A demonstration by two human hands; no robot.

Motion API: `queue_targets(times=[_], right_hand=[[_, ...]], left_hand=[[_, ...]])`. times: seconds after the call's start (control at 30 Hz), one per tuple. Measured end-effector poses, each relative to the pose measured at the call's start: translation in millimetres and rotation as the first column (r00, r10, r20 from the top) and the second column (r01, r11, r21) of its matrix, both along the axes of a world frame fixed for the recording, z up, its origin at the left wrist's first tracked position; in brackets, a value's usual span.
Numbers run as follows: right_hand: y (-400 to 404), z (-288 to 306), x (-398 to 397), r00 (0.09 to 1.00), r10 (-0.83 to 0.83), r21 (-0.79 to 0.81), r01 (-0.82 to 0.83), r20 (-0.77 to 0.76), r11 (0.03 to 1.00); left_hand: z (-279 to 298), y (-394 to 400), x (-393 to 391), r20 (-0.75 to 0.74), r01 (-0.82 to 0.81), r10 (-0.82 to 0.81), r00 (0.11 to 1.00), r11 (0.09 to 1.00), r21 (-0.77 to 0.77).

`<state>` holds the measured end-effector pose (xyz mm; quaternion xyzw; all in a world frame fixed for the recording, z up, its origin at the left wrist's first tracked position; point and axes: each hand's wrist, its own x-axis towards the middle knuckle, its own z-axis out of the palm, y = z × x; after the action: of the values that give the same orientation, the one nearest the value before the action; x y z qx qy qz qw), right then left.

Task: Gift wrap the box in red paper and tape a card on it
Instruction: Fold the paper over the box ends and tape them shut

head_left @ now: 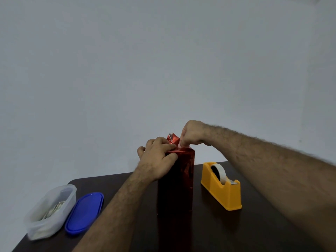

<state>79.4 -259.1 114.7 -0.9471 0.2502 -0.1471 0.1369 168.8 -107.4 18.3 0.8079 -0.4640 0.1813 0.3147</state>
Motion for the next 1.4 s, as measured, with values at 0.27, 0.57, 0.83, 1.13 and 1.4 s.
queue_targets(times=[0.27, 0.57, 0.83, 1.13, 1.4], right_hand=[[19.2, 20.0, 4.0, 0.964, -0.136, -0.205, 0.089, -0.23, 0.975], [26.0, 18.0, 17.8, 0.924, -0.226, -0.402, 0.089, -0.308, 0.911], [6.9, 9.7, -13.6, 0.865, -0.267, -0.061, 0.267, -0.426, 0.962], [-15.5, -27.1, -4.5, 0.967, -0.247, 0.367, 0.252, -0.06, 0.895], [-16.5, -41.8, -8.0, 0.983, -0.167, 0.524, 0.179, -0.072, 0.832]], left_hand=[[2.4, 2.1, -3.0, 0.01, -0.015, 0.014, 1.0, 0.999, 0.034], [1.4, 3.8, -4.2, 0.027, -0.015, 0.014, 1.0, 0.999, 0.034], [1.7, 4.3, -6.1, -0.007, 0.01, -0.01, 1.0, 1.0, 0.011], [0.7, 3.0, -6.2, -0.028, 0.015, -0.015, 0.999, 1.0, -0.013], [4.0, 4.2, -6.9, -0.02, 0.015, -0.015, 1.0, 1.0, 0.012]])
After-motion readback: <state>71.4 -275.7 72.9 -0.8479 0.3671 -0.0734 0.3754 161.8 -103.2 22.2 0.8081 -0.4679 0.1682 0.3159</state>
